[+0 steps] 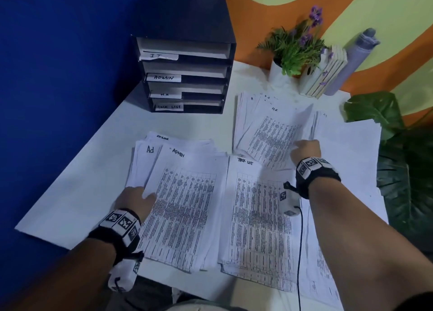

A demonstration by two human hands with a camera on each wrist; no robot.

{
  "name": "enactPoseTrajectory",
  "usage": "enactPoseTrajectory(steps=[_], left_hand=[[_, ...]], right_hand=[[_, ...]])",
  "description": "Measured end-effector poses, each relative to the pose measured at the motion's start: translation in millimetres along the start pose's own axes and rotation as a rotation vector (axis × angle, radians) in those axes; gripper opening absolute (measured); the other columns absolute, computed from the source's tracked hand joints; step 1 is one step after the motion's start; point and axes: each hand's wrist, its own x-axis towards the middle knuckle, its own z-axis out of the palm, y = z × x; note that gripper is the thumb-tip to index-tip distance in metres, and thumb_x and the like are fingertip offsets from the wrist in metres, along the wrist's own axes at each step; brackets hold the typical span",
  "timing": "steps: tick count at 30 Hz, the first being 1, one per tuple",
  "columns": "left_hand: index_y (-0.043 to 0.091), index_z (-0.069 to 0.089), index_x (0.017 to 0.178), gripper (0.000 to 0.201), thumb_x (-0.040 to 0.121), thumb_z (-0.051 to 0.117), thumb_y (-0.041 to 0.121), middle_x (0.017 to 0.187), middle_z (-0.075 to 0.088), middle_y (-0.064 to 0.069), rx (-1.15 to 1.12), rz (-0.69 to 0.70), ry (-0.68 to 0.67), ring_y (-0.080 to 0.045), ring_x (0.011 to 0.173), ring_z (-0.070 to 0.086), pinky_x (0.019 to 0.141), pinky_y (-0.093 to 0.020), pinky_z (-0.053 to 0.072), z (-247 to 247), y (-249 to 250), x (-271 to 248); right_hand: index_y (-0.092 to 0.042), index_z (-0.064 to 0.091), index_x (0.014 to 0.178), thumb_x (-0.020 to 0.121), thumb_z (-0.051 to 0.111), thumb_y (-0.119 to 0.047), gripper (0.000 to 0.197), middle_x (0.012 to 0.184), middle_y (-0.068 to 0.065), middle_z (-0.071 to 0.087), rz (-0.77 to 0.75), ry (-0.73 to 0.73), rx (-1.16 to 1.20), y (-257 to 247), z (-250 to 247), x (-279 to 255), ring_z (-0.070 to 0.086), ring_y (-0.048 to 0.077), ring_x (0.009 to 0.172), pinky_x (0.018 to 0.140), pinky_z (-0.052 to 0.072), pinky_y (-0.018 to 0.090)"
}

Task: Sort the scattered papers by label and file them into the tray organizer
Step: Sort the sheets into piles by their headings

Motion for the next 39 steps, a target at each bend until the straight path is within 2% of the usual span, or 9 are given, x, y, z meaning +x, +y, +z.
enactPoseTrajectory(steps=[5, 8, 10, 13, 16, 26, 29, 32, 39], left_hand=[[0.014, 0.038, 0.055, 0.045, 0.090, 0.059, 0.032, 0.057, 0.037, -0.004, -0.210, 0.090, 0.160, -0.020, 0.050, 0.042, 0.052, -0.025, 0.030, 2.1, -5.5, 4.4], [0.013, 0.065, 0.081, 0.011, 0.085, 0.068, 0.022, 0.083, 0.063, -0.001, -0.246, 0.111, 0.118, -0.023, 0.080, 0.061, 0.074, -0.031, 0.050, -2.0, -4.7, 1.3], [0.011, 0.068, 0.105, 0.029, 0.079, 0.077, 0.015, 0.100, 0.066, -0.002, -0.320, 0.089, 0.097, -0.022, 0.095, 0.062, 0.089, -0.034, 0.051, -1.7, -6.0, -0.6], [0.009, 0.065, 0.112, 0.043, 0.073, 0.082, 0.007, 0.101, 0.063, -0.002, -0.460, 0.052, 0.070, -0.019, 0.097, 0.060, 0.087, -0.025, 0.047, -3.3, 0.1, -7.4], [0.008, 0.063, 0.115, 0.043, 0.075, 0.081, 0.012, 0.105, 0.057, 0.001, -0.531, 0.042, 0.072, -0.014, 0.098, 0.054, 0.085, -0.021, 0.041, -2.4, 5.6, -9.8], [0.027, 0.037, 0.139, 0.058, 0.089, 0.066, 0.030, 0.107, 0.059, -0.010, -0.556, 0.145, 0.068, -0.022, 0.097, 0.058, 0.081, -0.029, 0.045, 6.3, 23.0, -21.6], [0.022, 0.045, 0.136, 0.045, 0.094, 0.057, 0.033, 0.129, 0.055, -0.013, -0.332, 0.145, 0.093, -0.027, 0.113, 0.054, 0.093, -0.034, 0.045, 9.6, 22.5, -16.2], [0.022, 0.030, 0.145, 0.074, 0.084, 0.067, 0.042, 0.149, 0.027, -0.009, 0.094, 0.079, 0.099, -0.030, 0.136, 0.029, 0.110, -0.043, 0.030, 5.8, 14.8, -13.4], [0.013, 0.030, 0.144, 0.093, 0.072, 0.079, 0.047, 0.139, 0.044, -0.013, 0.154, 0.035, -0.007, -0.033, 0.127, 0.044, 0.103, -0.044, 0.041, 0.6, 3.9, 1.2]], right_hand=[[-0.012, 0.031, 0.146, 0.085, 0.053, 0.000, 0.066, 0.158, 0.007, 0.012, 0.019, 0.014, -0.033, -3.2, 14.3, 9.5, 0.029, 0.033, 0.139, 0.110, 0.030, 0.039], [-0.024, 0.033, 0.146, 0.087, 0.058, -0.015, 0.065, 0.159, 0.004, 0.007, -0.036, -0.004, -0.108, -11.6, 23.5, -8.3, 0.014, 0.033, 0.145, 0.115, 0.020, 0.055], [-0.021, 0.038, 0.145, 0.092, 0.059, -0.026, 0.057, 0.155, 0.007, 0.023, -0.121, -0.123, 0.113, -18.4, 34.6, -29.9, 0.028, 0.034, 0.140, 0.108, 0.034, 0.050], [-0.015, 0.038, 0.143, 0.094, 0.058, -0.036, 0.057, 0.130, 0.004, 0.053, -0.155, -0.360, 0.375, -24.3, 60.5, -77.8, 0.056, 0.028, 0.118, 0.085, 0.046, 0.030], [-0.021, 0.043, 0.137, 0.080, 0.067, -0.054, 0.070, 0.135, 0.003, 0.053, -0.038, -0.509, 0.461, -19.4, 94.1, -110.1, 0.055, 0.024, 0.117, 0.104, 0.043, 0.044], [-0.019, 0.063, 0.098, 0.087, 0.068, -0.033, 0.019, 0.100, 0.006, 0.070, 0.005, -0.435, 0.613, -10.9, 112.4, -136.0, 0.067, 0.026, 0.093, 0.088, 0.054, 0.050], [-0.005, 0.060, 0.086, 0.083, 0.069, -0.026, 0.023, 0.085, 0.017, 0.066, 0.010, -0.298, 0.494, 1.2, 109.7, -131.4, 0.066, 0.034, 0.084, 0.077, 0.056, 0.049], [-0.015, 0.048, 0.073, 0.084, 0.066, -0.029, 0.026, 0.075, 0.004, 0.052, -0.022, -0.234, 0.378, 10.7, 107.2, -128.0, 0.054, 0.024, 0.082, 0.068, 0.044, 0.033], [-0.006, 0.039, 0.144, 0.093, 0.058, -0.010, 0.054, 0.142, 0.007, 0.047, 0.061, -0.208, 0.287, 17.3, 108.0, -138.9, 0.045, 0.029, 0.131, 0.098, 0.039, 0.029]])
